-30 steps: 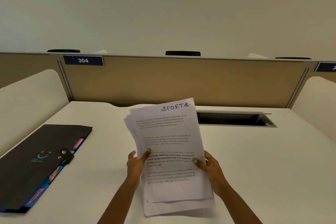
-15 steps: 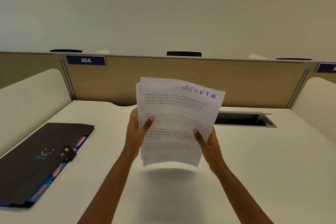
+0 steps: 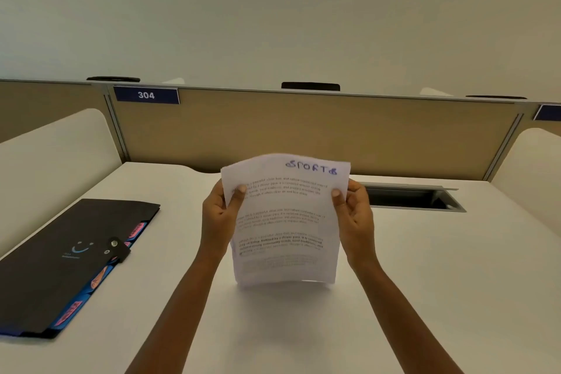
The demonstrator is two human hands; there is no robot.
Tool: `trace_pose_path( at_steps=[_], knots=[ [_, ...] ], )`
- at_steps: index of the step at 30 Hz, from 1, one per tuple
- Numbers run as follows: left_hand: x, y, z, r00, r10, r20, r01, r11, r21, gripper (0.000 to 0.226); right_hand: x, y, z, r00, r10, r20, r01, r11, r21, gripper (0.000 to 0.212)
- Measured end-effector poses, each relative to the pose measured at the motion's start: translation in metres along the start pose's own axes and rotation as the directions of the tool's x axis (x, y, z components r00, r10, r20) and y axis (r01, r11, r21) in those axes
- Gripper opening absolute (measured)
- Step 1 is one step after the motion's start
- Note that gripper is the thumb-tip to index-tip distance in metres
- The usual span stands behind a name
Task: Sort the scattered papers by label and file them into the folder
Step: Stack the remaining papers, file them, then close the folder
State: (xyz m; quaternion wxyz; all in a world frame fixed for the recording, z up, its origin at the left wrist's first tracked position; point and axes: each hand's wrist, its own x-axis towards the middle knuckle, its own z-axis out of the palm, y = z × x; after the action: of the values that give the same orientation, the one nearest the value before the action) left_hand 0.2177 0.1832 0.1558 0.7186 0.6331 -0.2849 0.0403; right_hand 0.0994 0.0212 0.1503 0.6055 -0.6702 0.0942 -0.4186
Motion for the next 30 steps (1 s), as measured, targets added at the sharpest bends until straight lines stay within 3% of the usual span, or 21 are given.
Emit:
trace_pose_path(
  at_steps=[4,8,10,12,16,21,26,30],
  knots=[
    [-0.015,-0.026,-0.005,0.980,-0.183,0.077,0.184,0.983,-0.003,0.015,-0.008,0.033,-0.007,0.963,0.246,0.113,-0.231,0.965,-0.126,0.042],
    [-0.038,-0.057,-0.008,0.905,-0.387,0.177,0.381,0.922,0.065,0.017,-0.030,0.067,-0.018,0.911,0.378,0.166,-0.347,0.918,-0.189,0.027],
    [-0.051,-0.066,-0.010,0.882,-0.422,0.207,0.413,0.906,0.086,0.056,-0.037,0.073,-0.018,0.916,0.377,0.136,-0.350,0.917,-0.190,0.018],
    [-0.057,-0.072,-0.006,0.902,-0.402,0.157,0.400,0.915,0.045,0.078,-0.039,0.071,-0.014,0.929,0.352,0.116,-0.329,0.927,-0.178,0.012],
    [-0.055,-0.059,0.004,0.942,-0.333,-0.049,0.328,0.941,-0.084,0.084,-0.037,0.058,-0.002,0.971,0.235,0.040,-0.233,0.971,-0.063,0.007],
    [-0.047,-0.048,0.001,0.962,-0.224,-0.158,0.195,0.964,-0.181,0.084,-0.035,0.054,-0.001,0.988,0.153,0.018,-0.153,0.988,-0.011,0.053],
    [-0.056,-0.056,0.000,0.957,-0.267,-0.114,0.248,0.956,-0.157,0.084,-0.040,0.063,-0.003,0.954,0.282,0.105,-0.290,0.955,0.066,0.047],
    [-0.062,-0.060,0.004,0.939,-0.295,-0.177,0.282,0.955,-0.093,0.087,-0.040,0.064,-0.002,0.960,0.263,0.093,-0.264,0.965,0.000,0.016]
  ],
)
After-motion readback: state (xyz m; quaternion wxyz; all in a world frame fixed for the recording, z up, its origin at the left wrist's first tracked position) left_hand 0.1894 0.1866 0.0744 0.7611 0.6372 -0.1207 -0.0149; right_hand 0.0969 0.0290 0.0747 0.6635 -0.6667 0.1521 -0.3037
